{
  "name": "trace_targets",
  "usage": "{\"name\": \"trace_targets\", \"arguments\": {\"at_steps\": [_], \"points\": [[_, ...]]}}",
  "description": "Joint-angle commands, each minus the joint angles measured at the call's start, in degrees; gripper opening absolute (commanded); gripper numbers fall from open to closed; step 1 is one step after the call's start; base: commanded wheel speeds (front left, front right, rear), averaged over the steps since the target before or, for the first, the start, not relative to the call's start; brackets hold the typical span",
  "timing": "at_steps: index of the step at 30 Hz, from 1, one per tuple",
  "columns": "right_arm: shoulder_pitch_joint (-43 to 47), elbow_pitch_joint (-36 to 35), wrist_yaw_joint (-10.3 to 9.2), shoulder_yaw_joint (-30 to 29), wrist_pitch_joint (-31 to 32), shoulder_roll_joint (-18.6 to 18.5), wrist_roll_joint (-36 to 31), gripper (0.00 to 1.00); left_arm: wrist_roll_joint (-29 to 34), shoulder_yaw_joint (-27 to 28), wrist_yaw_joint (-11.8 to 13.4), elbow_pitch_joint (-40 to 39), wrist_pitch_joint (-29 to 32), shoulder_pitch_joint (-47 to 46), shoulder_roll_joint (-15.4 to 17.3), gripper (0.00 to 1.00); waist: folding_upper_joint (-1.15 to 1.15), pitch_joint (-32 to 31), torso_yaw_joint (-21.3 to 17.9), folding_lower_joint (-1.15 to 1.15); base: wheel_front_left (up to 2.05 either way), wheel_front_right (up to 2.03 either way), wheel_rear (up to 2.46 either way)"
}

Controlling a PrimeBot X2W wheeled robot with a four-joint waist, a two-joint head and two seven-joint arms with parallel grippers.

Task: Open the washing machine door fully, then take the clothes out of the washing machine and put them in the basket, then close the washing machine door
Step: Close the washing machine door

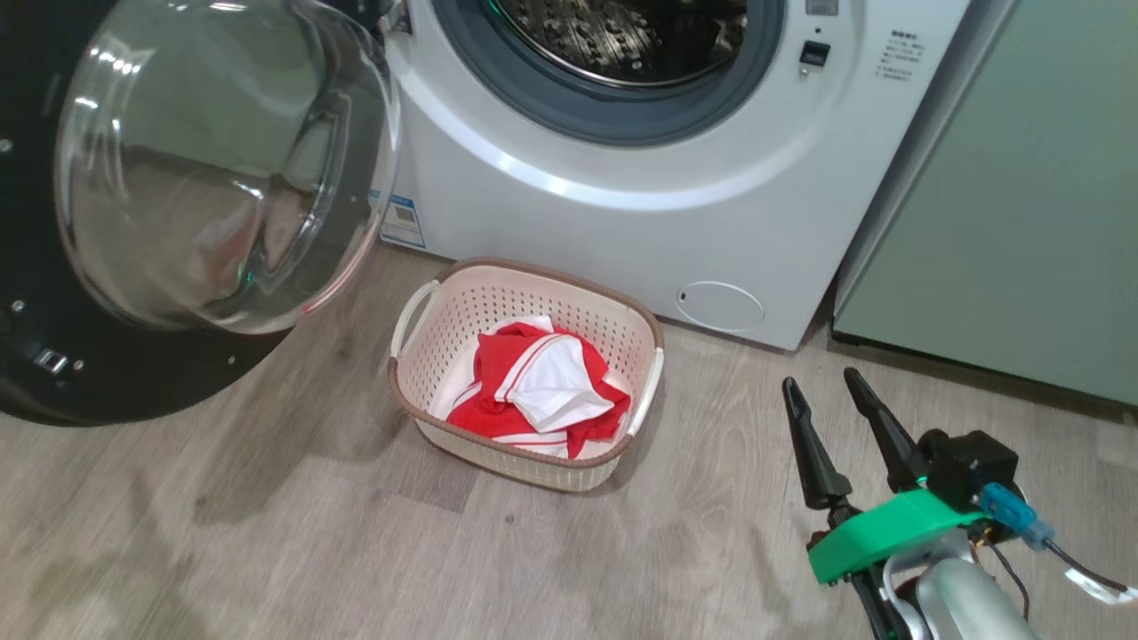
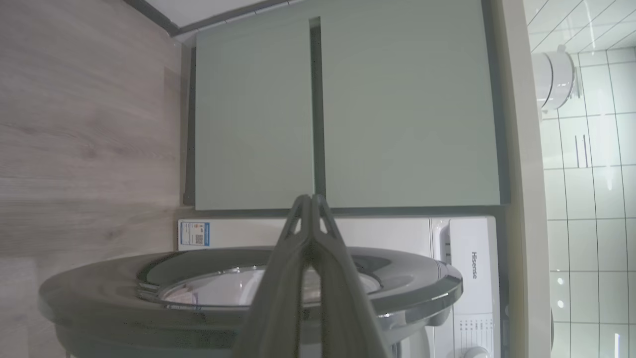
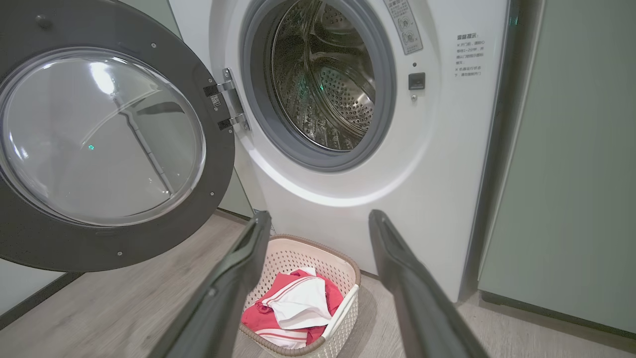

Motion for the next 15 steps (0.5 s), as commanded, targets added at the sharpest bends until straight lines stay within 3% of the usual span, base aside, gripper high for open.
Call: {"name": "trace_targets", "arguments": {"at_steps": [1,15], "points": [[-2.5,-1.8,0.37,1.1,-0.4,-0.7,-0.5,1.00,-0.2,-0.7,-0.8,-1.5,2.3,-1.8,3.2,0.00,0.00,0.8,-0.4,0.00,0.00,0.00,0.00],[-4.0,-1.7,0.37,1.3,-0.4,-1.6,-0.7,1.00,0.0,-2.1,-2.4,-0.2,6.0,-2.7,1.7,0.00,0.00,3.1,-1.8,0.00,0.00,0.00,0.00]]}}
